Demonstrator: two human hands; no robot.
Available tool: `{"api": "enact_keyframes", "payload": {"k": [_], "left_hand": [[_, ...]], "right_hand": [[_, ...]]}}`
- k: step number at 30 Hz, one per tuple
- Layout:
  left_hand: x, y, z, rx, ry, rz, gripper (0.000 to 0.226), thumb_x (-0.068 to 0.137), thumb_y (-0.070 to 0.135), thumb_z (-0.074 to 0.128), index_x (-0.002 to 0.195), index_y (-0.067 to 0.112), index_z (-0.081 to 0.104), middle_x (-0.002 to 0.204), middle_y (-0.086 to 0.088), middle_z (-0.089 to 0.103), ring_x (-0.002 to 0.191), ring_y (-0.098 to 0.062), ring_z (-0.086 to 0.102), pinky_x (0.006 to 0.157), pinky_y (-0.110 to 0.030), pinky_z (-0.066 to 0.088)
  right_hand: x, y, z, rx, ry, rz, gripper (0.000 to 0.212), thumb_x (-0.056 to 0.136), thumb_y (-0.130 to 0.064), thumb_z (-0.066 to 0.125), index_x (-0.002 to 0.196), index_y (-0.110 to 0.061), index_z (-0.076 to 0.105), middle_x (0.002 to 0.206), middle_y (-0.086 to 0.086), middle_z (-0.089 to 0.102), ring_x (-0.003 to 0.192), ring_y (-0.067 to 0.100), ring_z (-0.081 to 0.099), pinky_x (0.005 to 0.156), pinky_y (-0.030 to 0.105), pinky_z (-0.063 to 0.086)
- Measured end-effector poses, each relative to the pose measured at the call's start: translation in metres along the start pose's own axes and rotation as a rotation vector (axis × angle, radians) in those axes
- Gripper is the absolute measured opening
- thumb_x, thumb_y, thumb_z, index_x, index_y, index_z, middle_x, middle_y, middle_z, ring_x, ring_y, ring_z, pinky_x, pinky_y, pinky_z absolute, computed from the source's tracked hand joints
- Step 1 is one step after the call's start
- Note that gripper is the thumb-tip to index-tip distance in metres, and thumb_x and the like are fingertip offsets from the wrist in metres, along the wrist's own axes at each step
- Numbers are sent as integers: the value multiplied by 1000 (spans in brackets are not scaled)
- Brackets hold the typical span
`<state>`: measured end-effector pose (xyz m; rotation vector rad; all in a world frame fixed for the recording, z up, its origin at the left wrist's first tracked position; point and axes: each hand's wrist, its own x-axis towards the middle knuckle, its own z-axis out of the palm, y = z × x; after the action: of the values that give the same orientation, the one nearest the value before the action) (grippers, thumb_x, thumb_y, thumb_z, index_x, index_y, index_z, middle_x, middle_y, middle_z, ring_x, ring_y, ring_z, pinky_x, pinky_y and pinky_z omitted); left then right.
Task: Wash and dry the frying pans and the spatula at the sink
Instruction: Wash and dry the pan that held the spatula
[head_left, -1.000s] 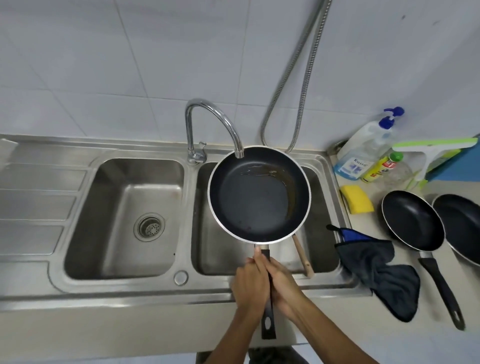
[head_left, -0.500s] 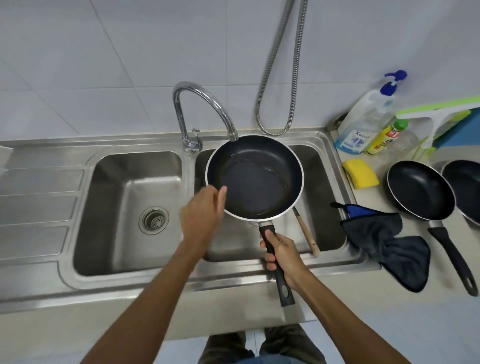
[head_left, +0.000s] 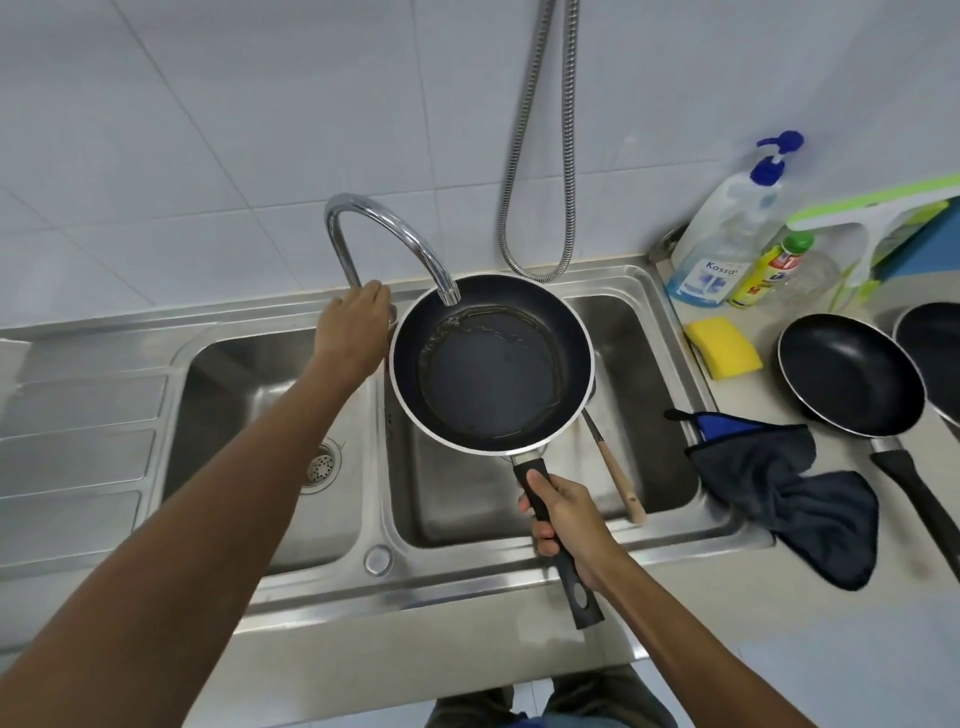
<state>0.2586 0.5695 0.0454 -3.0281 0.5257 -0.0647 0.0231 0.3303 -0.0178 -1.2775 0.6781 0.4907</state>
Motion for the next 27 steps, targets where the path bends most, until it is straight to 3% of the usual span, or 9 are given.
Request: {"api": "enact_keyframes", "payload": {"k": [4, 7, 12, 19, 24, 27], "left_hand": [[-14, 7, -3, 43, -11, -61, 28, 97, 2, 49, 122, 4, 62, 115, -18, 69, 102, -39, 67, 86, -46, 51], [-31, 9, 8, 93, -88, -103, 28, 95, 9, 60, 124, 9, 62, 106, -14, 73, 92, -38, 71, 78, -44, 54], [-54, 14, 48, -53, -230, -127, 56, 87, -3, 55, 141, 10, 46, 102, -19, 73, 91, -44, 69, 76, -47, 53], [-58, 0, 62, -240, -258, -168, 58, 95, 3, 52, 149, 20, 36, 115, -23, 68, 100, -44, 66, 82, -50, 51], [-67, 5, 65, -385, -236, -198, 55, 97, 3, 49, 147, 23, 39, 133, -15, 64, 110, -41, 64, 90, -53, 51], [-70, 9, 67, -445, -203, -240, 56, 95, 1, 54, 147, 20, 43, 135, -12, 64, 111, -41, 64, 91, -53, 51]], "right_hand": [[2, 1, -5, -1, 2, 9, 36, 102, -35, 57, 101, 1, 60, 79, 5, 61, 47, 10, 40, 42, 23, 32], [5, 1, -9, -28, 10, 1, 35, 103, -35, 56, 99, -1, 61, 80, 8, 61, 47, 10, 42, 41, 23, 35], [7, -1, -16, -47, 24, 9, 35, 103, -33, 55, 99, 1, 60, 71, 3, 61, 46, 10, 42, 41, 23, 34], [15, -4, -18, -42, 44, 23, 34, 104, -32, 55, 98, 1, 59, 70, 3, 61, 45, 10, 40, 41, 23, 32], [9, 0, -19, -55, 3, 60, 33, 104, -33, 55, 99, 0, 60, 75, 6, 59, 48, 11, 41, 42, 24, 32], [-4, 6, -34, -84, 1, 61, 34, 104, -33, 55, 92, -1, 58, 66, 3, 55, 47, 11, 39, 42, 24, 30]]}}
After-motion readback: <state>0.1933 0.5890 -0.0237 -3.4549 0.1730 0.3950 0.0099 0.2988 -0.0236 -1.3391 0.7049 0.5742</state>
